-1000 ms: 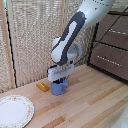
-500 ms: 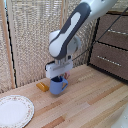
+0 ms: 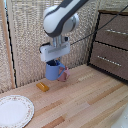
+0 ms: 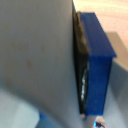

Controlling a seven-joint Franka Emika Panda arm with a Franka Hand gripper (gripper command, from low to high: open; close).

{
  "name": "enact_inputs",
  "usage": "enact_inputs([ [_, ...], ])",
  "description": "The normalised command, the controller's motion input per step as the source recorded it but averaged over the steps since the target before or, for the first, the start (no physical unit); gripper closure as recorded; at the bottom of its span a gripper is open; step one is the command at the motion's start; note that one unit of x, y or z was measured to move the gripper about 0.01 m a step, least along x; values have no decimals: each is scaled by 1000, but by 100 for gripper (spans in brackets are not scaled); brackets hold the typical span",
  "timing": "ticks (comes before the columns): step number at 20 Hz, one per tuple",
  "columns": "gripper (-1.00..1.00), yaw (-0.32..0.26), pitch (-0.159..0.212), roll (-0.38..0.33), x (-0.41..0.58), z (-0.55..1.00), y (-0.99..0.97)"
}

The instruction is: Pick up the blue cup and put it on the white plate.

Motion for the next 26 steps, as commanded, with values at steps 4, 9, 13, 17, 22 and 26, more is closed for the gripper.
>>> enact_inputs([
  [4,100,-29,23,-11,174,297,911],
  [9,100,-33,0,-21,194,65,930],
  [13,100,-49,0,-24,294,0,919],
  [17,100,-48,0,-25,330,-19,919],
  [22,100,-39,2,-63,344,-206,877],
  [26,100,-22,27,-138,286,-396,808],
])
